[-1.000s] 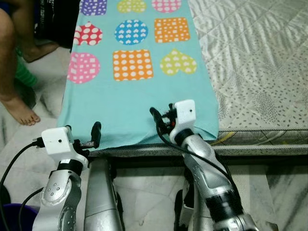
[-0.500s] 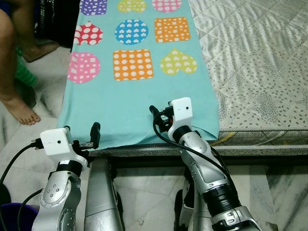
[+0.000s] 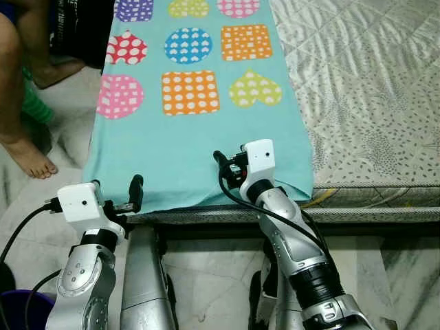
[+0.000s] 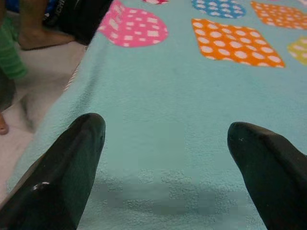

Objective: Clean up the room

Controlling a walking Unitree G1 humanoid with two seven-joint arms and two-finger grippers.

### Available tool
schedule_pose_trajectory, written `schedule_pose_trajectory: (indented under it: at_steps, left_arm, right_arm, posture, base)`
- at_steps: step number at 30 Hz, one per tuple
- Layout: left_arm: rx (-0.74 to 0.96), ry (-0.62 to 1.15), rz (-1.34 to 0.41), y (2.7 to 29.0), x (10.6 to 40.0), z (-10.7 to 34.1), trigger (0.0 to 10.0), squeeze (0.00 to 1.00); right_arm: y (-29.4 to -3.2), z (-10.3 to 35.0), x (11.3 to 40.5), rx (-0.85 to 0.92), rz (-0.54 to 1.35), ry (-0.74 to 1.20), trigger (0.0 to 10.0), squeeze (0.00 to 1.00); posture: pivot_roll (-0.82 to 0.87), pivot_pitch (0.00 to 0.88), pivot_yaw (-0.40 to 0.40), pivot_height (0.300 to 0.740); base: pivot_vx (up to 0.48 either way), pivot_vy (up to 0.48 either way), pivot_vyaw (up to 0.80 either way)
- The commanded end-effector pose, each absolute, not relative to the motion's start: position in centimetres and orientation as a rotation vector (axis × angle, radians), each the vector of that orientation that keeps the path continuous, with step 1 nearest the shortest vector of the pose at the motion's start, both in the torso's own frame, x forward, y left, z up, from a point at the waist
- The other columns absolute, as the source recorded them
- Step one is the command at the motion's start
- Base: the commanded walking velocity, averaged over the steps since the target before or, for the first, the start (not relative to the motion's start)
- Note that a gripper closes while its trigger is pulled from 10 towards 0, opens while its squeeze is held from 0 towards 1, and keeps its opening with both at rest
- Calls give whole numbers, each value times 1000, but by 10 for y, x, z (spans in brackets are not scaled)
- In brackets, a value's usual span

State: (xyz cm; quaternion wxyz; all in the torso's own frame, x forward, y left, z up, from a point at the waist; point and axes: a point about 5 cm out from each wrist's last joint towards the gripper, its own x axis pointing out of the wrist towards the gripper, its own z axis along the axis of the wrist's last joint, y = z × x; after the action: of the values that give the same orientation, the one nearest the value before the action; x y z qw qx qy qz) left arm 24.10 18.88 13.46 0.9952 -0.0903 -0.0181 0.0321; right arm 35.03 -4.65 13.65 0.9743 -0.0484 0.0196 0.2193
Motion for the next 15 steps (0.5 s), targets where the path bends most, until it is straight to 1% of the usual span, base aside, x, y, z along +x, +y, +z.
schedule_pose_trajectory:
  at_steps: [1,8,11,14,15]
  left_arm:
    - [-176,-14,79,190,237,131,10000,0]
    - [-178,-13,81,190,236,131,10000,0]
    - [-177,-12,81,189,236,131,10000,0]
    - [-177,-12,82,190,236,131,10000,0]
    - [-177,-12,84,190,235,131,10000,0]
  right_arm:
    - [-48,118,355,-250,449,129,10000,0]
    - [-48,117,355,-276,448,127,10000,0]
    - [-49,115,358,-317,444,121,10000,0]
    - [-60,111,362,-358,415,143,10000,0]
    - [-69,112,364,-376,398,141,10000,0]
  posture:
    - [222,329,-2,522]
    - [222,328,-4,522]
    - [221,329,-4,522]
    - [221,329,-4,522]
    - [222,330,-3,522]
  base:
    - [0,0,0]
    - [0,0,0]
    - [0,0,0]
    - [0,0,0]
    - [0,0,0]
